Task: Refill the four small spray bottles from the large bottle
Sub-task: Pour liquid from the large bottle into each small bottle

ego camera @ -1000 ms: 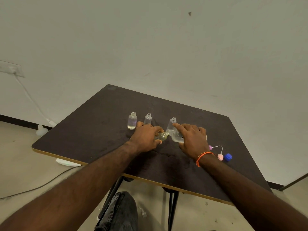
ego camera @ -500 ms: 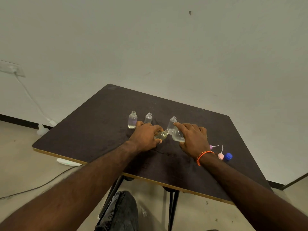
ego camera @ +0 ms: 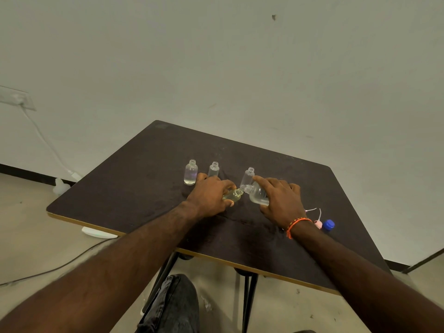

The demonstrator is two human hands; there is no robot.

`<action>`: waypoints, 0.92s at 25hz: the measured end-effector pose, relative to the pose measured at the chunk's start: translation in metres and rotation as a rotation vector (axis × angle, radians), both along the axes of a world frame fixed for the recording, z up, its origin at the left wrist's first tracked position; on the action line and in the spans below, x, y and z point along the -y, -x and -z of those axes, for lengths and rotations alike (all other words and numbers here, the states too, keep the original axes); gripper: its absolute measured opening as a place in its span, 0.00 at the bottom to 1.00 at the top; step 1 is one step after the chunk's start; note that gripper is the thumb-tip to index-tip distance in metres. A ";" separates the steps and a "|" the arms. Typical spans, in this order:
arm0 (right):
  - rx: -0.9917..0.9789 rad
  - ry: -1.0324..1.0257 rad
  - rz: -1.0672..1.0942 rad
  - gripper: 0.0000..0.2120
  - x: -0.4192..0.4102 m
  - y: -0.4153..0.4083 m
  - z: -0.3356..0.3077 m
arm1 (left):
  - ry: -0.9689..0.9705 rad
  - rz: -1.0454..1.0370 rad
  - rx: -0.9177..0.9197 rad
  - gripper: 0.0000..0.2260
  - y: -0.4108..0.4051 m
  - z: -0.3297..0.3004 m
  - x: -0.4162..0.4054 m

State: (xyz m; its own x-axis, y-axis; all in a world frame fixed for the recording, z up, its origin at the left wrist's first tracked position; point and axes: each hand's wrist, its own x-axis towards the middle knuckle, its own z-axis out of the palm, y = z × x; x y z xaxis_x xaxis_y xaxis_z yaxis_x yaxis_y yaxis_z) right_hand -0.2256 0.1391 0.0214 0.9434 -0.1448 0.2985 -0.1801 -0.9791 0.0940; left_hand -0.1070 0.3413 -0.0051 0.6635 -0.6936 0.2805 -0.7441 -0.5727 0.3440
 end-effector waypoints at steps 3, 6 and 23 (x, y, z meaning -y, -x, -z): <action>0.006 0.032 -0.010 0.37 -0.001 -0.001 -0.001 | -0.005 0.002 -0.005 0.23 0.000 -0.001 0.000; 0.011 0.049 -0.020 0.37 -0.003 -0.002 0.000 | -0.003 0.004 -0.011 0.23 0.001 0.000 -0.001; 0.001 0.092 -0.028 0.38 -0.002 -0.006 -0.003 | 0.013 0.004 -0.024 0.23 0.001 -0.002 -0.002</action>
State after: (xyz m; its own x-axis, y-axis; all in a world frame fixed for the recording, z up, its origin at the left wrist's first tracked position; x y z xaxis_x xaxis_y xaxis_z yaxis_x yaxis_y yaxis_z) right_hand -0.2192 0.1407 0.0240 0.9464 -0.0908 0.3100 -0.1533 -0.9709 0.1838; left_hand -0.1085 0.3431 -0.0029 0.6671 -0.6929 0.2736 -0.7381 -0.5647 0.3694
